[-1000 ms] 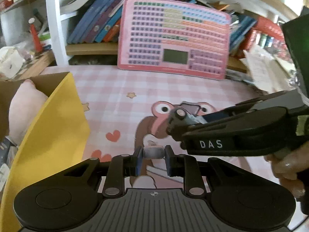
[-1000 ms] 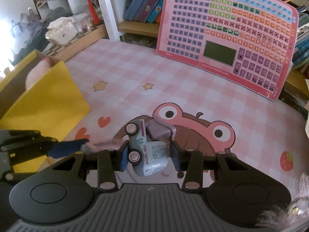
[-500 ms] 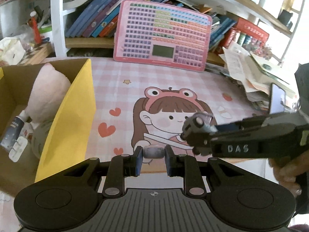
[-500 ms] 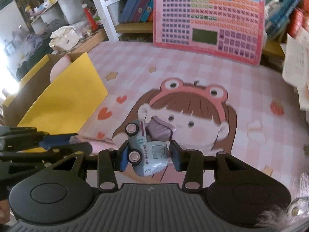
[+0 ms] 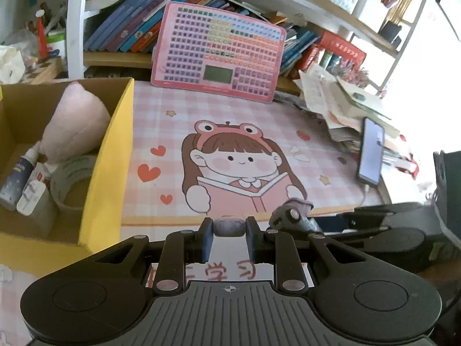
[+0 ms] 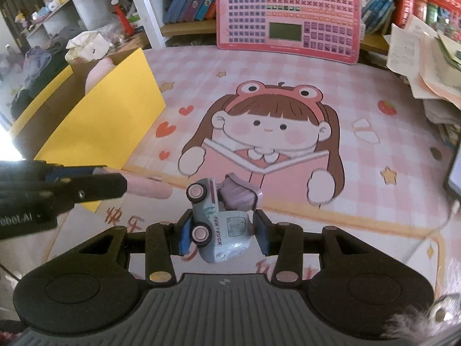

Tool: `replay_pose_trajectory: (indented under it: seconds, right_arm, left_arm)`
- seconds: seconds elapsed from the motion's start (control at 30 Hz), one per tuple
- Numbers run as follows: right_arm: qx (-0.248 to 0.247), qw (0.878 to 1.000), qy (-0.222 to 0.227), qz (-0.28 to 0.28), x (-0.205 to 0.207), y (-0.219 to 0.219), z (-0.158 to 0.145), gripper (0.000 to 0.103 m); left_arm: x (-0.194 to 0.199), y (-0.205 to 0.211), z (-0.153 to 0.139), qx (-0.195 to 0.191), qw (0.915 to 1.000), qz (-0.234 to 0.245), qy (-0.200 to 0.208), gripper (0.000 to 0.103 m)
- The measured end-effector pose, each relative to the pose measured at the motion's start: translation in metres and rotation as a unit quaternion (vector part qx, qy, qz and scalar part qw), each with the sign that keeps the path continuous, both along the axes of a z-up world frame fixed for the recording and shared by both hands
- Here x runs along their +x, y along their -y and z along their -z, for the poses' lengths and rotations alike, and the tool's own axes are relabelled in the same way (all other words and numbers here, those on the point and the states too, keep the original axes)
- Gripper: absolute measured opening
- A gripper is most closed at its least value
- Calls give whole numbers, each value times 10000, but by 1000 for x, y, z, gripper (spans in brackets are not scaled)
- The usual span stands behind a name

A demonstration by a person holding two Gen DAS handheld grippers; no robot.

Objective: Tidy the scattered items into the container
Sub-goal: 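Lift the toy car and pink tube and carry them toward the yellow box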

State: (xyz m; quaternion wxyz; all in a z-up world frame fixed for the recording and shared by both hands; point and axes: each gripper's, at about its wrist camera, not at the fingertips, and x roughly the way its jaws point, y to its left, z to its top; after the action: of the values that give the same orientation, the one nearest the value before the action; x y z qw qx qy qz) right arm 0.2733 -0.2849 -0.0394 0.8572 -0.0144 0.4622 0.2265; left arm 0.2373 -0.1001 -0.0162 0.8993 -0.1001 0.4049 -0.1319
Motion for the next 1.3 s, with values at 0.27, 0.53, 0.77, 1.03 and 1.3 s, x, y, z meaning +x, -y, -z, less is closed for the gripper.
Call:
replay_pose_trajectory:
  seconds: [0.27, 0.53, 0.77, 1.03, 1.3]
  right_arm:
    - [-117, 9990, -35, 423, -51, -24, -5, 41]
    - [-47, 9979, -117, 638, -96, -63, -7, 41]
    - [-76, 9987, -103, 484, -128, -105, -5, 41]
    - [-27, 9992, -81, 391, -149, -142, -8, 41]
    - [-22, 9999, -111, 70, -157, -174, -7, 41]
  left_arm:
    - [-35, -36, -5, -268, 9993, 249, 33, 22]
    - [-74, -84, -6, -453, 9986, 278, -53, 22]
    - [-102, -129, -6, -605, 9980, 118, -131, 22]
    - [-125, -171, -6, -679, 9976, -93, -107, 22]
    - [-143, -203, -7, -724, 9967, -348, -67, 22]
